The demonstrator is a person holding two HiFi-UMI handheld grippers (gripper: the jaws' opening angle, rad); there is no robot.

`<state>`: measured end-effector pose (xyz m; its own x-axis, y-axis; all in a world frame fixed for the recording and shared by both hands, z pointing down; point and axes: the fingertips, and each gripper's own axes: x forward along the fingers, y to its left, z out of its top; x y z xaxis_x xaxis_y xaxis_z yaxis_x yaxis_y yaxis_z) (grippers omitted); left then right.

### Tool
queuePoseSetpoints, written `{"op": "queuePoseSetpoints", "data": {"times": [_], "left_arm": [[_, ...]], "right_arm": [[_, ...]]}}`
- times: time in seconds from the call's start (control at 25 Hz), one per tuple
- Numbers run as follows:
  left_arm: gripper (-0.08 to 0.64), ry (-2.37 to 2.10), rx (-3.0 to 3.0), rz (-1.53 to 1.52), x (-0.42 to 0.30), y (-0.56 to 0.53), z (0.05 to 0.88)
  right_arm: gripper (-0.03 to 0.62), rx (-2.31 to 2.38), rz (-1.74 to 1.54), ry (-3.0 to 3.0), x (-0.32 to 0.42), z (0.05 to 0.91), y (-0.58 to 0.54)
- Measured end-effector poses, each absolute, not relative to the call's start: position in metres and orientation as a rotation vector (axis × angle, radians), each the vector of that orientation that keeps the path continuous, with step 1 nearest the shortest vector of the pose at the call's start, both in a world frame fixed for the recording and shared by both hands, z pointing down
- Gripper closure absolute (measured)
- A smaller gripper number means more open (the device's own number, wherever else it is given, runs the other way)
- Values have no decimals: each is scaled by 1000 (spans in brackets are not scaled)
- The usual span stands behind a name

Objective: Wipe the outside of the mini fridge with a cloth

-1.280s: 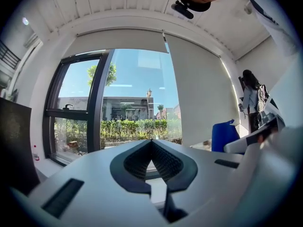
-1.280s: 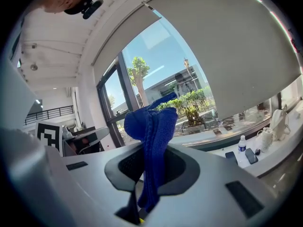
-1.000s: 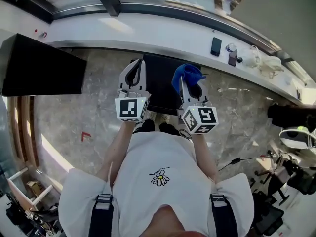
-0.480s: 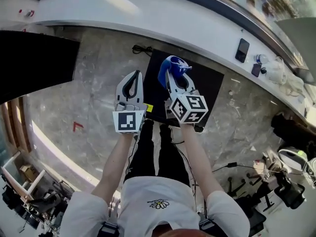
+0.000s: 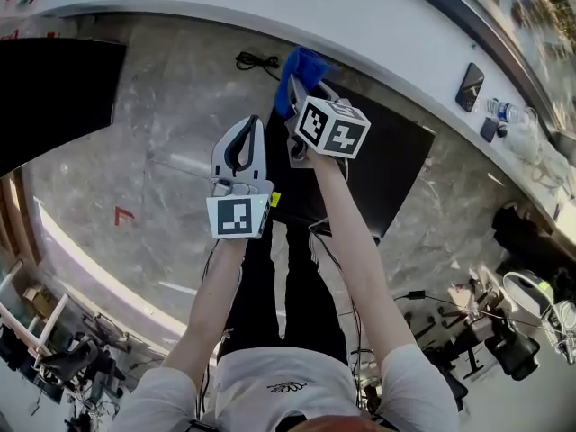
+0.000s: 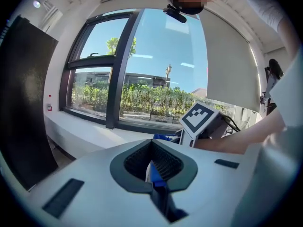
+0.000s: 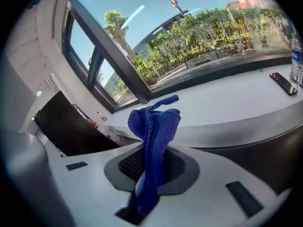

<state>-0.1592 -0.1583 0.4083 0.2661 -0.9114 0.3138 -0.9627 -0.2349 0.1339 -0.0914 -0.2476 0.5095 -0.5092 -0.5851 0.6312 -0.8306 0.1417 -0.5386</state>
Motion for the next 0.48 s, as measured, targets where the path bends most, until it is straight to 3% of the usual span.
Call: {"op": "queuePoseSetpoints", "data": {"times": [0.48], "left_arm": [[555, -1726, 2203, 265, -160, -156, 438]], "right_arm": [[517, 1368, 986, -1996, -83, 541, -254]]}}
